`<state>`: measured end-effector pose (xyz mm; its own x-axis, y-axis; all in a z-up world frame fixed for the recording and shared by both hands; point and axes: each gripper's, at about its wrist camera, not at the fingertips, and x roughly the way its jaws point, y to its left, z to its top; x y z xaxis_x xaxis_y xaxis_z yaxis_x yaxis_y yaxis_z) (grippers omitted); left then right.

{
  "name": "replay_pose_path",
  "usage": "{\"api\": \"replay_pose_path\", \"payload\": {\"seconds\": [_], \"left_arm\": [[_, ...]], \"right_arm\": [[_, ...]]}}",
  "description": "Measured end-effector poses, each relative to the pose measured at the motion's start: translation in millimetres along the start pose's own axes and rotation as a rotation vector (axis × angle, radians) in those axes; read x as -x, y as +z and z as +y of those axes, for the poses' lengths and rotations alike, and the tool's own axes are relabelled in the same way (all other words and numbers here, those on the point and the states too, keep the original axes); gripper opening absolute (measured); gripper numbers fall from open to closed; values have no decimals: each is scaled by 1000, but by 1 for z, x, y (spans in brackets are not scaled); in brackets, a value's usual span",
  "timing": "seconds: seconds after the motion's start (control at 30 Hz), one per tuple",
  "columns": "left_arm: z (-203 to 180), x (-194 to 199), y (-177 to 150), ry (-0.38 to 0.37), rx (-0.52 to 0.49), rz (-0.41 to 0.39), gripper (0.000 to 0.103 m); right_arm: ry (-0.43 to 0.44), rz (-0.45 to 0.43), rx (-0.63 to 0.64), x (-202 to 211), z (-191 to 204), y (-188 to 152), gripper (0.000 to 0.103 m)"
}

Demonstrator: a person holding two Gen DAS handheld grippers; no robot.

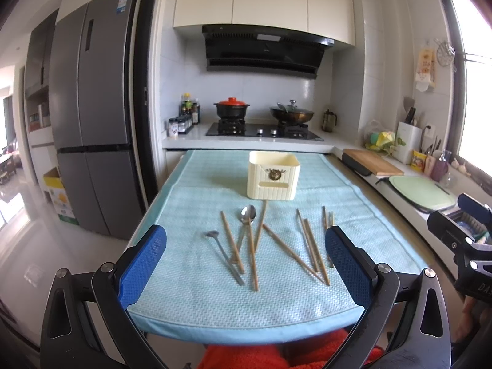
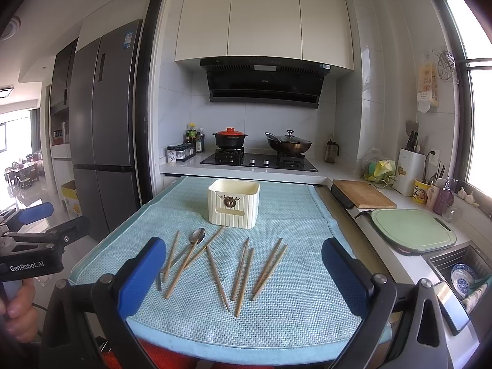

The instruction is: Organize utensils

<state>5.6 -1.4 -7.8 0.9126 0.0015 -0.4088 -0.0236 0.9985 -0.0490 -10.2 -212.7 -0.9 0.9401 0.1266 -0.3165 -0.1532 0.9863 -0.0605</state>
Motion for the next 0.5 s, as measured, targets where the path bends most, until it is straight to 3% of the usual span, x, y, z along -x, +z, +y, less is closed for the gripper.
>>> {"api": "replay_pose_path", "payload": {"seconds": [0.5], "left_arm": [[0, -1, -1, -3, -1, 6, 103]], "right_arm": [[1, 5, 0, -3, 1, 0, 103]]}}
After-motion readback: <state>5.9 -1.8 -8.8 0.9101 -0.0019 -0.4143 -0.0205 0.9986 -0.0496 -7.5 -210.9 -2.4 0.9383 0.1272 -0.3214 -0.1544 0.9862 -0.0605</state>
